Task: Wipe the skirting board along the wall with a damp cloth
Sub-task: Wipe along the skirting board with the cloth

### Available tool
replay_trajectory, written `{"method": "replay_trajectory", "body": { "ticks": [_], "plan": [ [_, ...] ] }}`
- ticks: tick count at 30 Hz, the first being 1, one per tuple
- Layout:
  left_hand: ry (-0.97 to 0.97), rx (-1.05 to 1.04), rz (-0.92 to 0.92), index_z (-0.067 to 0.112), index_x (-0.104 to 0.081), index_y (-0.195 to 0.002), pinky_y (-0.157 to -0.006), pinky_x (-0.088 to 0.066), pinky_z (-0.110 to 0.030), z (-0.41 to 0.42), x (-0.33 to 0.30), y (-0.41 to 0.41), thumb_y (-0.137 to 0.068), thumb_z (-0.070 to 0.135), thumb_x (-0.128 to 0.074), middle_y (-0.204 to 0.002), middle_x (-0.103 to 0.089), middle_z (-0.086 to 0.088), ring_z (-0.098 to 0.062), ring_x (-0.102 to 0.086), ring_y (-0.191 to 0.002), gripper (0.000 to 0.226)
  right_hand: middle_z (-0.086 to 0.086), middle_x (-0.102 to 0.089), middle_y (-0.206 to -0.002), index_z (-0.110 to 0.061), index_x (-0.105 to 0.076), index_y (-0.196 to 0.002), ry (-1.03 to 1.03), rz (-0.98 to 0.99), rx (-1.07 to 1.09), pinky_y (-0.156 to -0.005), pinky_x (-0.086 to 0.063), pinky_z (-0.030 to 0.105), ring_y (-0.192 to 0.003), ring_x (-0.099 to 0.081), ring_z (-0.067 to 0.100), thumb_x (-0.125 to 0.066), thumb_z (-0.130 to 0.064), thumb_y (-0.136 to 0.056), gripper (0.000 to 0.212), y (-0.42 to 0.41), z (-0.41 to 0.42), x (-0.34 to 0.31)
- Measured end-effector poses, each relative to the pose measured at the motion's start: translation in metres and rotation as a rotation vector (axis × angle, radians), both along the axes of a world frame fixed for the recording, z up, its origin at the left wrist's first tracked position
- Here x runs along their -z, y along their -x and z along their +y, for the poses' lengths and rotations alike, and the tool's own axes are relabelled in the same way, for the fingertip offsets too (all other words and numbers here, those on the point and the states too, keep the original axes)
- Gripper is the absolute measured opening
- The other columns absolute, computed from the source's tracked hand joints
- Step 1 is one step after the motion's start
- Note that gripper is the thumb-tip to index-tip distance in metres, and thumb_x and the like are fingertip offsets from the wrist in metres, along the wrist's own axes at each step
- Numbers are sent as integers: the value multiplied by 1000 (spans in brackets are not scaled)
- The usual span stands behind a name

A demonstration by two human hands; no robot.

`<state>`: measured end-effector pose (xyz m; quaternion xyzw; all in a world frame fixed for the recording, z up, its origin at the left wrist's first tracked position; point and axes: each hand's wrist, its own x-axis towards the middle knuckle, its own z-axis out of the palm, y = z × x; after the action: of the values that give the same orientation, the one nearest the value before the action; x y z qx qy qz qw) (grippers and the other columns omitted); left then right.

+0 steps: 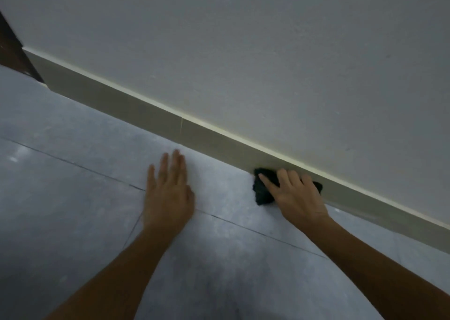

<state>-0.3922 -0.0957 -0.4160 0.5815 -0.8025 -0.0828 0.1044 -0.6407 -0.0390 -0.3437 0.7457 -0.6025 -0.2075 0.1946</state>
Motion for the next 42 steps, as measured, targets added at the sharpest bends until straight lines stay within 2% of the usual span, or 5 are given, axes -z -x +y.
{"method": "replay_trajectory", "body": {
  "ticks": [5,19,25,34,42],
  "plan": [
    [-135,-49,61,7,16,-142,-115,9,-43,34,7,68,-87,51,-1,-157,11,-13,-23,18,-141,72,13,-58,-84,-21,-57,-128,185,-66,-74,-56,-43,33,-67,-53,27,-47,-11,-73,56,-37,-32,-5],
    [-96,-57,65,7,5,-148,-116,7,-45,40,11,73,-90,57,-17,-158,4,-13,-25,11,-144,80,15,-54,-81,-20,-53,-132,265,-77,-82,-54,-39,33,-64,-48,27,-39,0,-77,60,4,-3,0],
    [-81,-60,76,6,2,-149,-116,6,-46,37,12,74,-90,57,-18,-158,2,-14,-27,7,-145,80,17,-54,-77,-18,-64,-121,94,-86,-9,-51,-42,36,-61,-48,30,-67,-2,-61,61,39,26,16],
    [-81,-63,85,9,-1,-150,-116,6,-44,37,10,72,-90,59,-18,-159,-6,-13,-26,3,-146,80,4,-63,-91,-26,-61,-122,338,-98,-216,-60,-42,32,-72,-55,20,-22,-14,-84,56,-79,-66,-10],
    [-74,-62,66,6,0,-149,-117,5,-46,37,12,71,-90,56,-18,-159,0,-14,-28,4,-146,80,18,-57,-84,-17,-60,-125,189,-38,-120,-56,-46,37,-66,-53,31,-58,-4,-73,53,32,15,-1]
  ]
}}
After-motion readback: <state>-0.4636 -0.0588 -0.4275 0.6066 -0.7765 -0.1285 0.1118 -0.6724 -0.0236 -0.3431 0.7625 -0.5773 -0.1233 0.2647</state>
